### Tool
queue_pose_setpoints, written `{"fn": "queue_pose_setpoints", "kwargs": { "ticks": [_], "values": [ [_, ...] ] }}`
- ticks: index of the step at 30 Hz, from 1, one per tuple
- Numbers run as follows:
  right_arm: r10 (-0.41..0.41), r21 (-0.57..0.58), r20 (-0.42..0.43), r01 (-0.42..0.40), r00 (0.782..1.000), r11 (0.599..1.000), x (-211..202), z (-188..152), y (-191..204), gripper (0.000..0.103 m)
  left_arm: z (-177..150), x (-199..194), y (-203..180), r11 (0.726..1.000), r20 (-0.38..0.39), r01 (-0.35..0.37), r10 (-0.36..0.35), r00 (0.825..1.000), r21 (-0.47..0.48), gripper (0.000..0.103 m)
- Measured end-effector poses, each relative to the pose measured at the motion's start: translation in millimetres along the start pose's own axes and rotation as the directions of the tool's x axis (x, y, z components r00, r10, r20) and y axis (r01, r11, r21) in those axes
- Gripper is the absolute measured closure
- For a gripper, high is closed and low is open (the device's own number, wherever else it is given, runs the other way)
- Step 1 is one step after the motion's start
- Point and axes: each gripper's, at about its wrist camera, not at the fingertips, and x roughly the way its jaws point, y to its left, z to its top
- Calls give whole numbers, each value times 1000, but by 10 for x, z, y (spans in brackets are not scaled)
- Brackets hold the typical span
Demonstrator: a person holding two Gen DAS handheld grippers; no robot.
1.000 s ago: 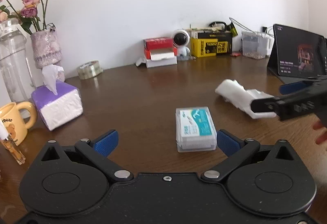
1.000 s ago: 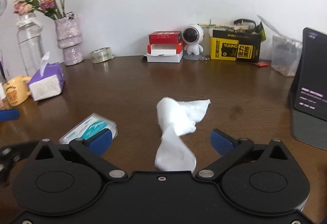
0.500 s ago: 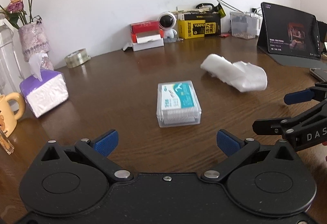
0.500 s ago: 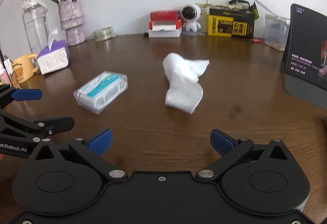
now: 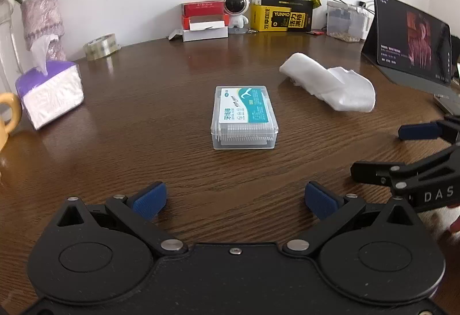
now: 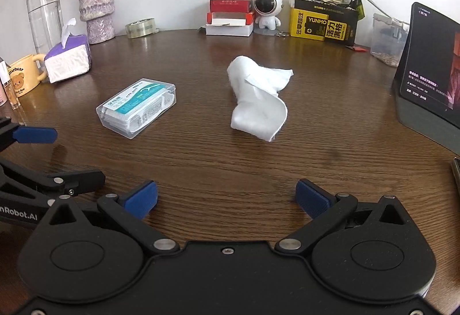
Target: Clean container
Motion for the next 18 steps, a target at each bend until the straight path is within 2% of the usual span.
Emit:
{"fn": "queue_pose_setpoints", "kwargs": {
  "ticks": [18],
  "values": [
    [-1,1,1,1,1000,1000,7,-7,17,0,-2,-6,-5,1000,-2,-2,2,1000,1,0]
  ]
}}
